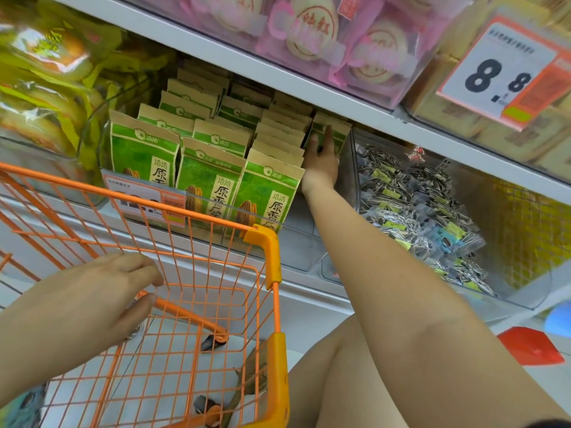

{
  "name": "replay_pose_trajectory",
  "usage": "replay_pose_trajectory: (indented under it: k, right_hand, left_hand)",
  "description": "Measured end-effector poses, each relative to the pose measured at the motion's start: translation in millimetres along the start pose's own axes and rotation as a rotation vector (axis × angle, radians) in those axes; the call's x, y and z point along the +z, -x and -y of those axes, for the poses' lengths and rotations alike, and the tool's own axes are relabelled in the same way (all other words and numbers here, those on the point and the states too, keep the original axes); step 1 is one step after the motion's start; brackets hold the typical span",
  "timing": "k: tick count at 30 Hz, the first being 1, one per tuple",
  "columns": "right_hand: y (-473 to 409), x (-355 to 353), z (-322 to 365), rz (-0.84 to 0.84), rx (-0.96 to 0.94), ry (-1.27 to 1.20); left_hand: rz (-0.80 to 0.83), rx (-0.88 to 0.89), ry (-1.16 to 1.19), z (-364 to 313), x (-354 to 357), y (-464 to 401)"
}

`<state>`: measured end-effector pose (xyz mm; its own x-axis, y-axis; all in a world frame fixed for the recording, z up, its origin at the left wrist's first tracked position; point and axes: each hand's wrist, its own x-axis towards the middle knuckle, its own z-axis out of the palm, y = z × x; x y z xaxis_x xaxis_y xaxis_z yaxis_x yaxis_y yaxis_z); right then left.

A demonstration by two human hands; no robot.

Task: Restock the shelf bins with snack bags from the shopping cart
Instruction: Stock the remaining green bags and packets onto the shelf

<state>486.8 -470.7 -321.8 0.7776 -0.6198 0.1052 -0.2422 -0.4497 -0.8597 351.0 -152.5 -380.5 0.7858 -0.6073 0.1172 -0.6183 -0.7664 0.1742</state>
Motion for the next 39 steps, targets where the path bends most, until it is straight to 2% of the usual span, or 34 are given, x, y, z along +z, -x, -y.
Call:
replay_pose_trajectory:
  k: [5, 10, 13, 15, 18, 20, 23, 26, 28, 31, 35, 39]
  right_hand:
    - [12.7, -7.4, 9.0, -0.099, 0.003, -0.229]
    - [45.1, -34.0, 24.3, -0.008, 0.162, -0.572]
    - [79.9, -49.8, 28.8, 0.017, 0.046, -0.555]
    - [111.8, -57.5, 29.4, 0.085, -0.171, -0.525]
    - [159.3, -55.8, 31.7, 0.351, -0.47, -0.314]
    - [178.3, -50.5, 38.4, 0.578, -0.582, 0.024]
    - [201.7, -22.9, 44.4, 0.994, -0.74, 0.687]
    - [219.6, 16.0, 39.7, 1.272, -0.828, 1.052]
    - [226.2, 46.0, 31.3, 1.311, -0.872, 1.176]
    - [230.6, 90.6, 15.5, 1.251, -1.009, 1.359]
    - [237.1, 136.3, -3.3, 1.228, -0.97, 1.27]
    - [249.3, 147.6, -16.7, 1.159, -0.87, 1.214]
  left_hand:
    - [0.065, -0.04, -0.008, -2.0, -5.1, 1.3]
    - [0.108, -0.115, -0.022, -10.6, -20.2, 3.7]
    - [0.157, -0.112, -0.015, -16.5, -26.6, 3.0]
    - [0.221, -0.123, -0.047, -18.5, -33.5, 2.8]
    - [0.31, -0.204, -0.035, -12.4, -41.5, 5.0]
    - [0.38, -0.265, -0.028, -9.2, -45.2, 2.8]
    - [0.602, -0.331, -0.135, 3.8, -58.6, 14.0]
    - [0.672, -0.346, -0.224, 16.9, -77.0, 27.3]
    - [0.727, -0.386, -0.219, 23.4, -84.0, 39.5]
    - [0.846, -0.437, -0.174, 32.4, -83.0, 57.2]
    - [0.848, -0.444, -0.195, 37.5, -72.6, 65.6]
    - [0.851, -0.4, -0.215, 38.7, -63.1, 59.0]
